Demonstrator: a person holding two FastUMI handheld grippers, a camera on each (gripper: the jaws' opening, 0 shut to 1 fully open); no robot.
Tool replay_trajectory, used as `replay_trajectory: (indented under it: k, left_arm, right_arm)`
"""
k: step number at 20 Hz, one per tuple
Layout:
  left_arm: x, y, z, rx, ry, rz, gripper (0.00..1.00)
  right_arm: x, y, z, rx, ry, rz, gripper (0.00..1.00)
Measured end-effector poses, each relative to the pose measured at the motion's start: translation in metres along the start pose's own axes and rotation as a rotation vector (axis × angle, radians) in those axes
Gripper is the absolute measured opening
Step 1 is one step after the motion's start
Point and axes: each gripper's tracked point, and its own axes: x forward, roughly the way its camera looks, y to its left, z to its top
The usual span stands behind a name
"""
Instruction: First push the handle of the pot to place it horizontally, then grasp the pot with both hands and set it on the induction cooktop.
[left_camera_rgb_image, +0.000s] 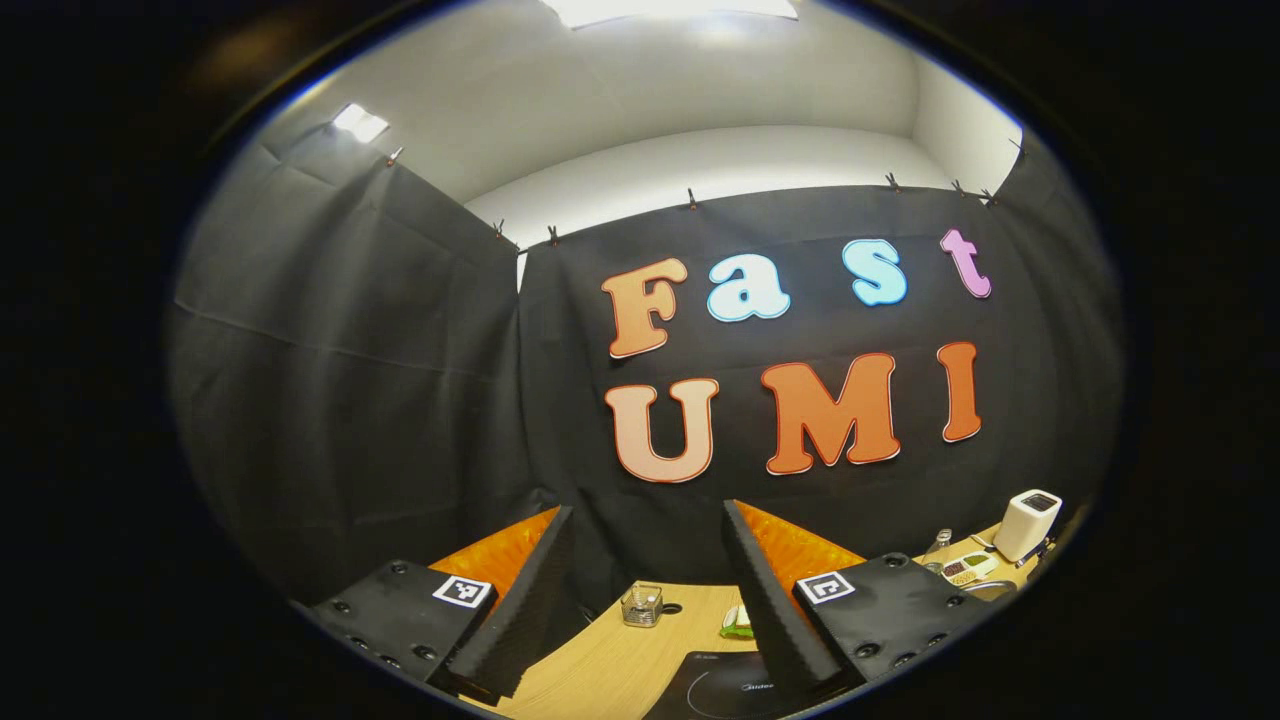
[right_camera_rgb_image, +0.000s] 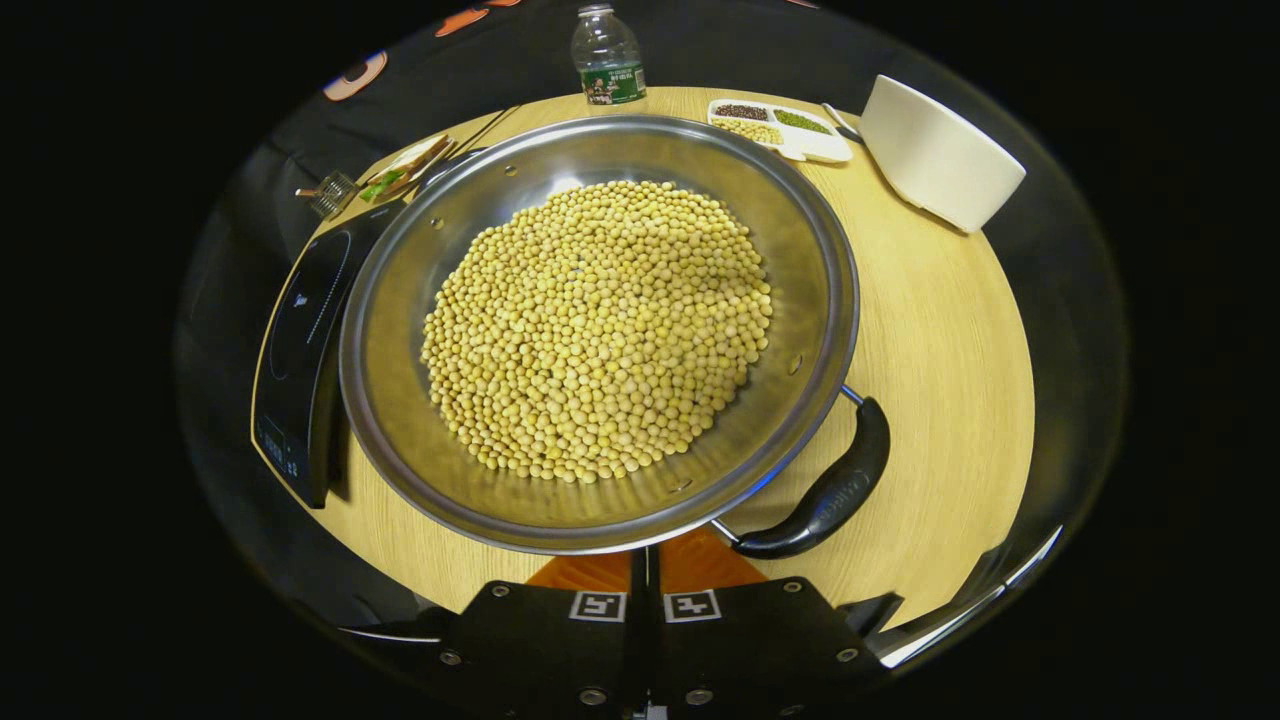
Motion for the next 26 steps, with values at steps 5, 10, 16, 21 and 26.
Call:
replay_trajectory:
  k: [5,10,16,21,26]
  left_arm:
    - [0.003,0.004,-0.005,-0.002,0.007,0.008,0.95]
    - [0.008,0.002,-0.014,-0.004,0.028,0.009,0.99]
    - [0.011,-0.006,-0.02,-0.024,0.041,0.003,0.98]
    - [0.012,-0.018,-0.024,-0.021,0.053,-0.017,0.95]
    - [0.012,-0.044,-0.042,-0.021,0.086,-0.066,0.95]
  right_arm:
    - [0.011,-0.038,0.011,0.038,0.011,-0.075,0.0]
    - [0.017,-0.068,0.029,0.073,0.008,-0.122,0.0]
    - [0.023,-0.1,0.059,0.102,-0.045,-0.188,0.0]
    - [0.023,-0.124,0.089,0.132,-0.109,-0.222,0.0]
    - [0.019,-0.134,0.109,0.141,-0.152,-0.232,0.0]
